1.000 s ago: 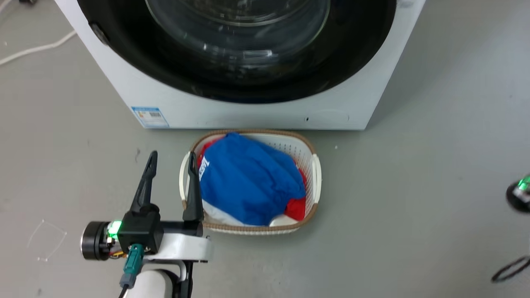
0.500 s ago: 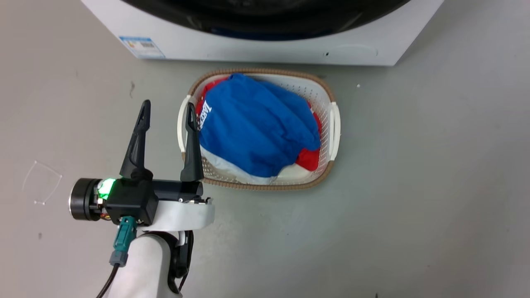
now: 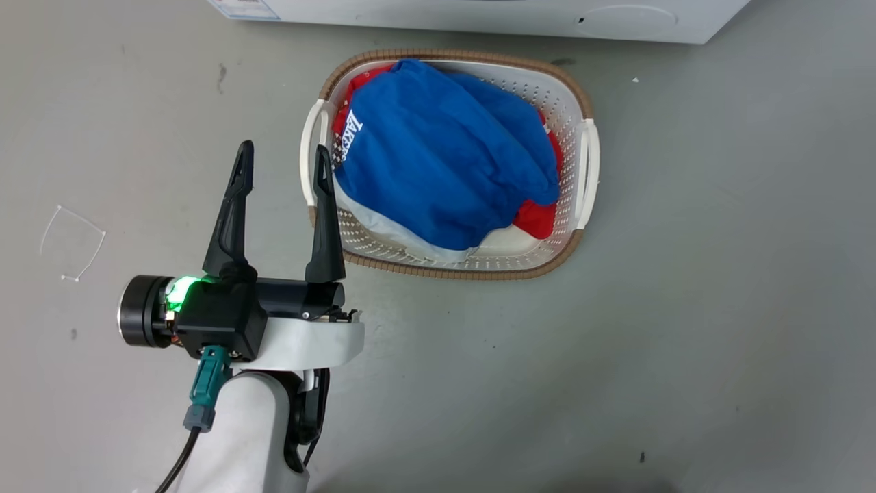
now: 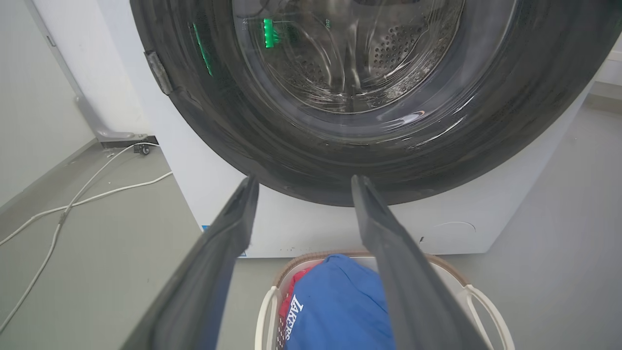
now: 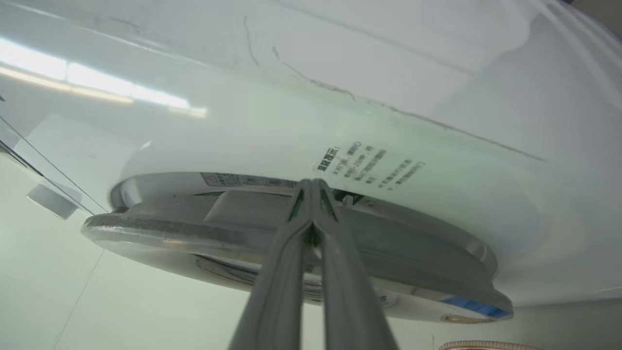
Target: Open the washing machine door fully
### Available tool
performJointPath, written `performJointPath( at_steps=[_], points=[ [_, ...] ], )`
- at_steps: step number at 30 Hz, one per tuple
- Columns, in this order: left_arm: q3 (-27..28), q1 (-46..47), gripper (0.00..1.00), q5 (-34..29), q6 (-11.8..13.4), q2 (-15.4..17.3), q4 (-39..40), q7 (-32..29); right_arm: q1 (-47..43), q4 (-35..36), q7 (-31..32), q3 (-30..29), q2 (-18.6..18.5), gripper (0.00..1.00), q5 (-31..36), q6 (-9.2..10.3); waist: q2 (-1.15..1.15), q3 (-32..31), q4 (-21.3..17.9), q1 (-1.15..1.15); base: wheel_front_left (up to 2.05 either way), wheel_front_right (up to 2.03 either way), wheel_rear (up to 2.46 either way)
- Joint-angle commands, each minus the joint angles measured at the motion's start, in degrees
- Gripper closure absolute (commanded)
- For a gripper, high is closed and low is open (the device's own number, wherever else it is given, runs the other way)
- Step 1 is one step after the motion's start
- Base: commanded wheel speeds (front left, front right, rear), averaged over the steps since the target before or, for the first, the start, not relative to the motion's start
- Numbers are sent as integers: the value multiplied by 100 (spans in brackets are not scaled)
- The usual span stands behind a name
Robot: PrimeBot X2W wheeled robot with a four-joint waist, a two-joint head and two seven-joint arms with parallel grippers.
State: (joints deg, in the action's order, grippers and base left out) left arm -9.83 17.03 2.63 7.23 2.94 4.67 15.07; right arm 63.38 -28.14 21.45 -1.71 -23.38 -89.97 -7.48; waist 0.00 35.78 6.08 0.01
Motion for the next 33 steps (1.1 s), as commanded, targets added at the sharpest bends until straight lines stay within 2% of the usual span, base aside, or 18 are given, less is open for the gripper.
performJointPath(
  at_steps=[1, 17, 29, 33],
  points=[
    [-8, 110, 0, 16, 21, -9, 21, 16, 210, -48, 98, 97, -55, 100, 86, -2, 0, 66, 54, -1, 0, 0, 0],
    [-93, 174, 0, 109, 88, -9, -13, 16, 798, -284, 775, 800, 80, 100, 407, -2, 0, 177, 193, -1, 0, 0, 0],
    [-26, 95, 0, 91, 53, -9, -118, 16, 334, -65, 1127, 1103, 233, 100, 386, -10, 0, -56, 66, -1, 0, 0, 0],
    [21, 16, 0, 40, 15, -9, -129, 16, 92, 40, 1191, 1111, 168, 100, 341, -9, 0, -220, -12, -1, 0, 0, 0]
  ],
)
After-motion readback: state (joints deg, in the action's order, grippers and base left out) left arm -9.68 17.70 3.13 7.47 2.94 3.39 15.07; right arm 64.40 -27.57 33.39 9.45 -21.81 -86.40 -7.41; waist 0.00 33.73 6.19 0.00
